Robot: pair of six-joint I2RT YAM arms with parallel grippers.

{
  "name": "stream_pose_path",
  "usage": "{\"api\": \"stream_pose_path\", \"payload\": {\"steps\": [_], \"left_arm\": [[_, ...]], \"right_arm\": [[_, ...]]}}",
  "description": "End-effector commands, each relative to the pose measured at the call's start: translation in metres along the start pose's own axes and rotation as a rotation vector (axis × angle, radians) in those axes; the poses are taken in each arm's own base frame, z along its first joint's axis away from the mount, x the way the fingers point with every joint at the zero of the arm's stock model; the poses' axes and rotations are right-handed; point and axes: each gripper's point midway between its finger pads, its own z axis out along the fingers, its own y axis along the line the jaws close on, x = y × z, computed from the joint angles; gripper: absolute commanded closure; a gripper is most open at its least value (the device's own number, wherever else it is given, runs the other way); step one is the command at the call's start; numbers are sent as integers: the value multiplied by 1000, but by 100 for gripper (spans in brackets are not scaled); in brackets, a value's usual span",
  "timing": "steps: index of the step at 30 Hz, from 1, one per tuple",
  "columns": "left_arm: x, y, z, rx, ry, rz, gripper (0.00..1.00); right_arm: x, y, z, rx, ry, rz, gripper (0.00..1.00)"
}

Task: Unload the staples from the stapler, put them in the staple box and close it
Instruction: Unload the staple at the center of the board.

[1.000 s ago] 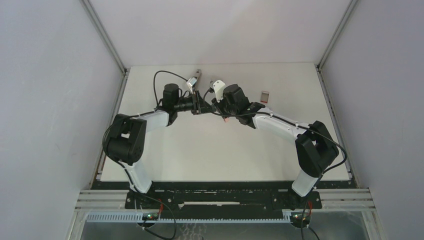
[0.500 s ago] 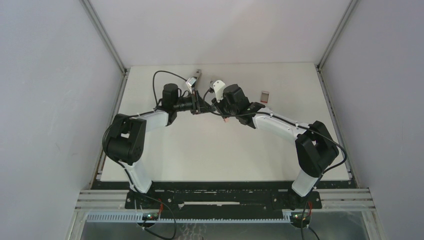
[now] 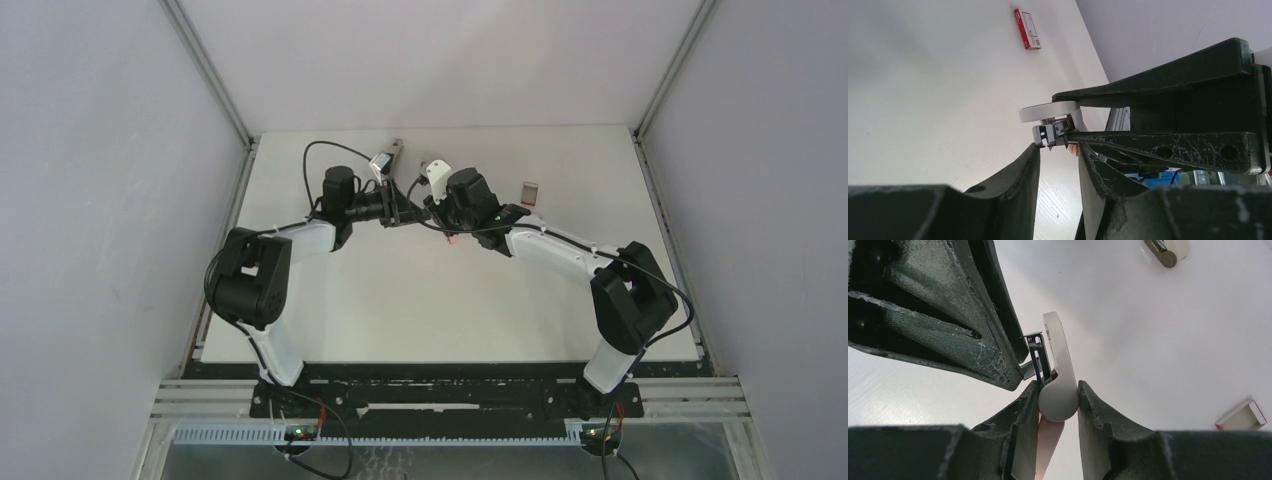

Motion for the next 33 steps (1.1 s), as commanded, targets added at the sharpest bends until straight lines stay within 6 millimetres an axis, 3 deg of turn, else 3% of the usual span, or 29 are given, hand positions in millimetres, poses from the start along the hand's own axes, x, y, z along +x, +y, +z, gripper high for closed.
{"api": "stream_pose_path", "payload": {"steps": [1,21,33], "left_arm": [[-8,-11,1,37,-15,31,61],[-10,-11,2,43,-33,14,69],[-8,-14,0,47,-34,18,75]], "right_arm": [[-29,2,-3,-6,-87,16,84],[-27,7,-1,-24,-82,28,84],[-24,-1,1,-17,-74,49,84]]}}
